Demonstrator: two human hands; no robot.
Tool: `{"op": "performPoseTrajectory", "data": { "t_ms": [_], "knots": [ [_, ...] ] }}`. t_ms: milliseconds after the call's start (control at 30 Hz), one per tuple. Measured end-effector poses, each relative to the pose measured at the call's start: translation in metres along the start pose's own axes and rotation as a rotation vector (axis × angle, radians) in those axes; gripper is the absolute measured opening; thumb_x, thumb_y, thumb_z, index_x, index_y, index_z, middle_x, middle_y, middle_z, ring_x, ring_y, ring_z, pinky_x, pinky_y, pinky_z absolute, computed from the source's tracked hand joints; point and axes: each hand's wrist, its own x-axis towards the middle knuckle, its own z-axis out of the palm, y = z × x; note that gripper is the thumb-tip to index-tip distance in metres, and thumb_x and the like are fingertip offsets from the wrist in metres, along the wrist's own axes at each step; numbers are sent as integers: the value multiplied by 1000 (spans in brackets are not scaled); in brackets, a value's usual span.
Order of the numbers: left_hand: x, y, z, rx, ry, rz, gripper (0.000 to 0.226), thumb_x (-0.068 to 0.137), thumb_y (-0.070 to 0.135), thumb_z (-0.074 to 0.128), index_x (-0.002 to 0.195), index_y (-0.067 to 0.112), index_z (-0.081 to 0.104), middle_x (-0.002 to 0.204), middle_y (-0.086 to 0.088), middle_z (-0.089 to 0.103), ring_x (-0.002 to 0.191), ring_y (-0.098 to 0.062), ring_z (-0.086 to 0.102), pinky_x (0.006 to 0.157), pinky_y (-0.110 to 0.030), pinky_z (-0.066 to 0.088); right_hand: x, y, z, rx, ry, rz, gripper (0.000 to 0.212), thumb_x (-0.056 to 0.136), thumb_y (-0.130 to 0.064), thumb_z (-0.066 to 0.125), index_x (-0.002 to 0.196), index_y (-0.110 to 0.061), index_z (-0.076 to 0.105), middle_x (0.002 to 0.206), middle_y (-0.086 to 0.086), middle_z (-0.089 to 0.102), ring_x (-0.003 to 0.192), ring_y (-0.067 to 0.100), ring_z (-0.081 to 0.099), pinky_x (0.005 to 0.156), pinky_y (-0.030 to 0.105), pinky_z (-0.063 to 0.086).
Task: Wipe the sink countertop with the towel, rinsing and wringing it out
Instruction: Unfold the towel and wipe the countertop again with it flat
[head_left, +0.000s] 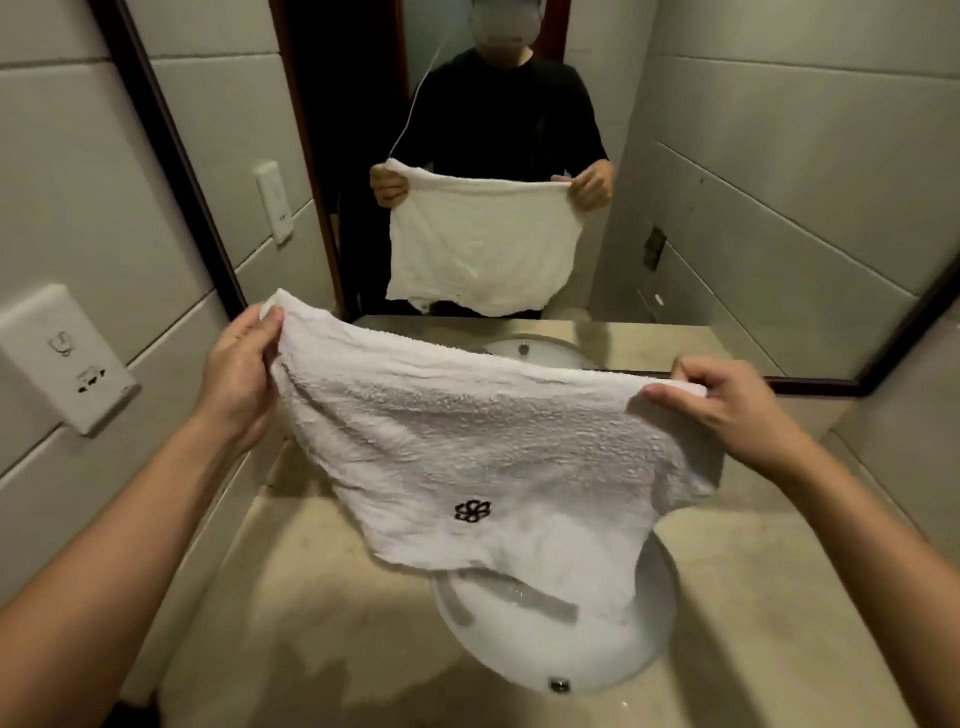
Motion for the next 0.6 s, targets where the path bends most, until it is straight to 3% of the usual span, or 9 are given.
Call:
{"op": "performPoseTrajectory", "data": {
  "t_ms": [100, 167, 233, 333, 400, 467, 533, 600],
  "knots": [
    [-8, -7, -7, 67, -77, -102, 24, 96, 45, 68, 86, 23, 64, 89, -4, 62, 82, -14, 61, 80, -29, 51, 0, -4, -5, -99, -58, 0, 59, 73, -65, 69, 61, -11, 49, 57, -8, 45, 56, 7, 38, 55, 31, 28],
    [-18, -16, -11, 195, -149, -125, 40, 74, 65, 81, 77, 28, 66, 77, 6, 63, 72, -8, 58, 69, -25, 50, 2, -4, -2, -152, -78, 3, 65, 72, -68, 65, 64, -5, 52, 59, 2, 47, 56, 8, 38, 54, 29, 28],
    [-27, -25, -18, 336, -209, -109, 43, 61, 57, 89, 79, 27, 65, 74, 11, 66, 70, -5, 61, 66, -23, 52, 4, -7, -1, -161, -54, 14, 66, 72, -69, 64, 65, -4, 55, 62, 10, 54, 58, 10, 41, 55, 31, 33],
    [-33, -30, -34, 473, -271, -120, 67, 49, 53, 96, 87, 17, 55, 78, 8, 67, 75, -6, 63, 69, -26, 55, 6, -8, -3, -166, -42, 59, 63, 73, -68, 65, 66, -5, 61, 68, 11, 62, 66, 22, 53, 60, 34, 40],
    [-38, -28, -42, 549, -266, -84, 67, 51, 55, 94, 81, 17, 48, 66, 11, 55, 63, -3, 52, 55, -19, 45, 5, -7, -4, -160, -50, 60, 63, 72, -65, 68, 65, -3, 61, 64, 7, 61, 61, 20, 52, 57, 29, 39],
    [-42, -28, -45, 572, -217, -62, 63, 55, 58, 92, 73, 18, 46, 62, 3, 50, 57, -9, 47, 47, -20, 40, 4, -6, -2, -146, -73, 67, 64, 71, -64, 70, 63, -1, 57, 56, 1, 51, 52, 10, 41, 49, 21, 31],
    [-43, -32, -46, 548, -159, -61, 50, 65, 48, 88, 67, 21, 46, 64, -8, 47, 58, -18, 46, 46, -24, 38, 5, -3, 5, -160, -103, 125, 69, 71, -64, 71, 63, 2, 53, 54, 1, 46, 52, 10, 38, 50, 27, 31],
    [-41, -37, -46, 555, -106, -59, 45, 77, 33, 87, 64, 21, 46, 62, -8, 47, 59, -21, 44, 48, -28, 35, 6, -1, 13, -148, -123, 209, 74, 71, -68, 72, 62, 2, 49, 54, 10, 46, 54, 15, 40, 53, 31, 33]
  ]
}}
